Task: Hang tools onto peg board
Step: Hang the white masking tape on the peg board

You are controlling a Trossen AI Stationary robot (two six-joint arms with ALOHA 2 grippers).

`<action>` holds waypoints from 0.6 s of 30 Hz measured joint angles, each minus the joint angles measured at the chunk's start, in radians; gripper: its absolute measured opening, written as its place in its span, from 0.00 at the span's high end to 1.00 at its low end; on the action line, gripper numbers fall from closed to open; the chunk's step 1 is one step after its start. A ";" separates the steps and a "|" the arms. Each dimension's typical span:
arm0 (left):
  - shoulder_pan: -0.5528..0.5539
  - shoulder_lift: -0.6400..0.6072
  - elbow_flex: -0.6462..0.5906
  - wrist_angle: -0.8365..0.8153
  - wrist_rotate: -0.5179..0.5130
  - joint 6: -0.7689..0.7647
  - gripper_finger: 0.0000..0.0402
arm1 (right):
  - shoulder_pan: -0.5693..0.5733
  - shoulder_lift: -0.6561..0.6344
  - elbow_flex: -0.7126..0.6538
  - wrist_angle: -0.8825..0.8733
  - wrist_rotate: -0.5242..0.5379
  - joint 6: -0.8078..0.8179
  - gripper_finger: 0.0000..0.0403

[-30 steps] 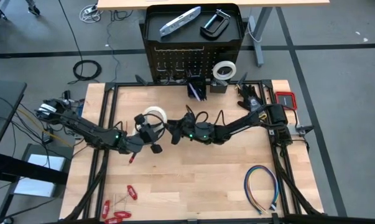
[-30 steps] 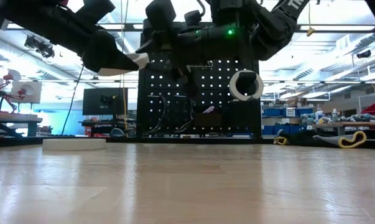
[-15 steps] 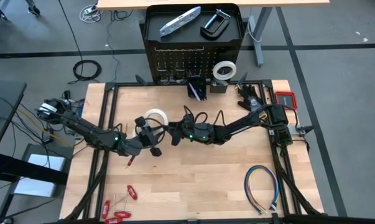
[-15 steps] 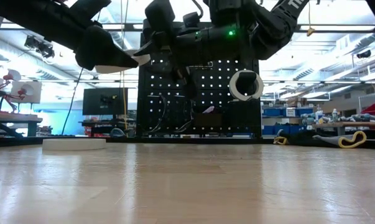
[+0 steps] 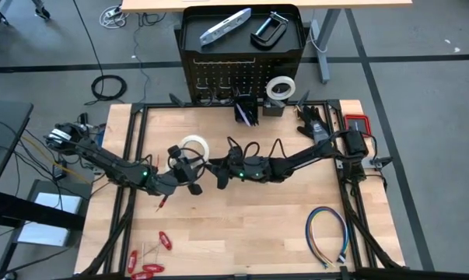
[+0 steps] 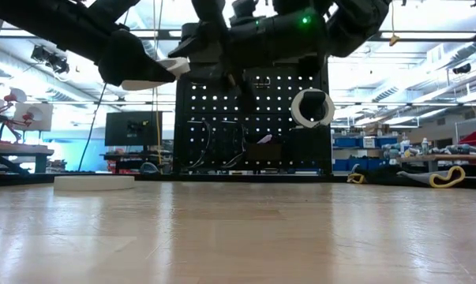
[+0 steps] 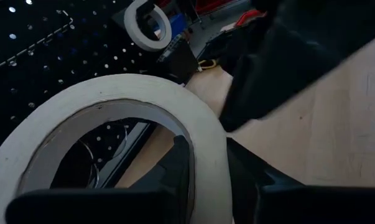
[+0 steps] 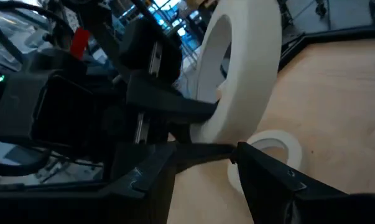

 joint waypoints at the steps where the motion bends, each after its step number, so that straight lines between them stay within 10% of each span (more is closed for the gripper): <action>1: 0.000 0.000 0.000 0.010 0.005 0.000 0.81 | 0.000 -0.003 0.000 0.002 0.016 -0.001 0.56; 18: 0.001 0.000 0.000 0.099 0.121 0.021 0.81 | -0.060 -0.004 0.000 0.093 0.025 0.053 0.56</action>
